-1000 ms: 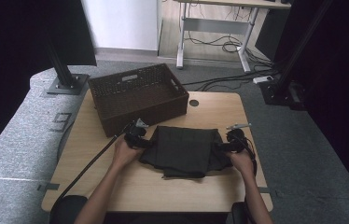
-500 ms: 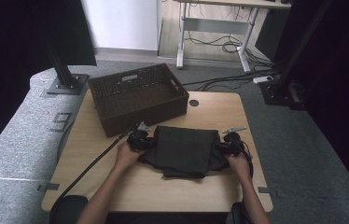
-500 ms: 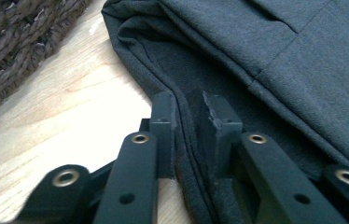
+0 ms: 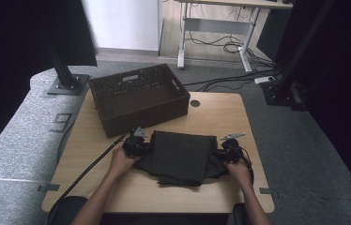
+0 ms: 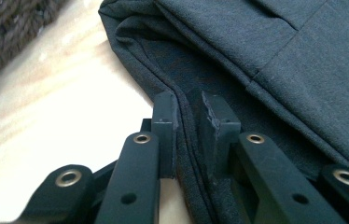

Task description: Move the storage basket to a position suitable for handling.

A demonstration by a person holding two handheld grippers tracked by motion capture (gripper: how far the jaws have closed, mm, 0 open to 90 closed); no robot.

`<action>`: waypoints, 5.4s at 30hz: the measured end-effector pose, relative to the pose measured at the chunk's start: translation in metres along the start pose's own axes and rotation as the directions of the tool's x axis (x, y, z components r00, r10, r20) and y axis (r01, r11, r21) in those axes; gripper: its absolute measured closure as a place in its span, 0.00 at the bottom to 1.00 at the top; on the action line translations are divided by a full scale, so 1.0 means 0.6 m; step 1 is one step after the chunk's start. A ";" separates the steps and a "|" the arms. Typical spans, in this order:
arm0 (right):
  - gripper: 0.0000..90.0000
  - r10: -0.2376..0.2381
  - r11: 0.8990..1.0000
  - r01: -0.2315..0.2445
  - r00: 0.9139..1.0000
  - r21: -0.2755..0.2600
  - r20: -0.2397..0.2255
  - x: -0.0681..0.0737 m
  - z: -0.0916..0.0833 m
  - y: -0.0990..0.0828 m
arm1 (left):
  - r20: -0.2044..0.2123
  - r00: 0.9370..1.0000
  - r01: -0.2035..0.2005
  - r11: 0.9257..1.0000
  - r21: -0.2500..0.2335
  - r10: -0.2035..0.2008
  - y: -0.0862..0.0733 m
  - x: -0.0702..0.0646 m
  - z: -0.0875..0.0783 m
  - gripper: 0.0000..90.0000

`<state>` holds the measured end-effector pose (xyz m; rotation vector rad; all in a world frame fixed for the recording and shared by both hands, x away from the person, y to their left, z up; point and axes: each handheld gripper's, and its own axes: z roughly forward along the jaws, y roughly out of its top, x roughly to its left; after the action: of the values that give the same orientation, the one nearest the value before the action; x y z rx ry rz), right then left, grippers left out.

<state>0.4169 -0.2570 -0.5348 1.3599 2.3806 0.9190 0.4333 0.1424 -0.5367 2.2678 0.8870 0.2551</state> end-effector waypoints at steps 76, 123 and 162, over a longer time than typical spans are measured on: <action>0.29 -0.112 0.993 0.111 0.994 -0.033 -0.019 0.095 -0.101 -0.078 | -0.049 0.995 0.091 0.996 -0.013 -0.091 -0.128 -0.037 -0.185 0.16; 0.00 0.007 0.993 0.006 0.994 -0.116 0.111 0.024 -0.043 -0.116 | -0.351 0.907 0.213 0.972 -0.099 -0.234 0.056 0.200 -0.251 0.38; 0.00 0.007 0.993 0.006 0.994 -0.116 0.111 0.024 -0.043 -0.116 | -0.332 0.880 0.340 0.938 -0.060 -0.340 0.044 0.230 -0.194 0.76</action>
<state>0.3487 -0.2808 -0.5577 1.3315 2.2084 0.9406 0.5037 0.2801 -0.4405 2.0506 1.4459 0.4929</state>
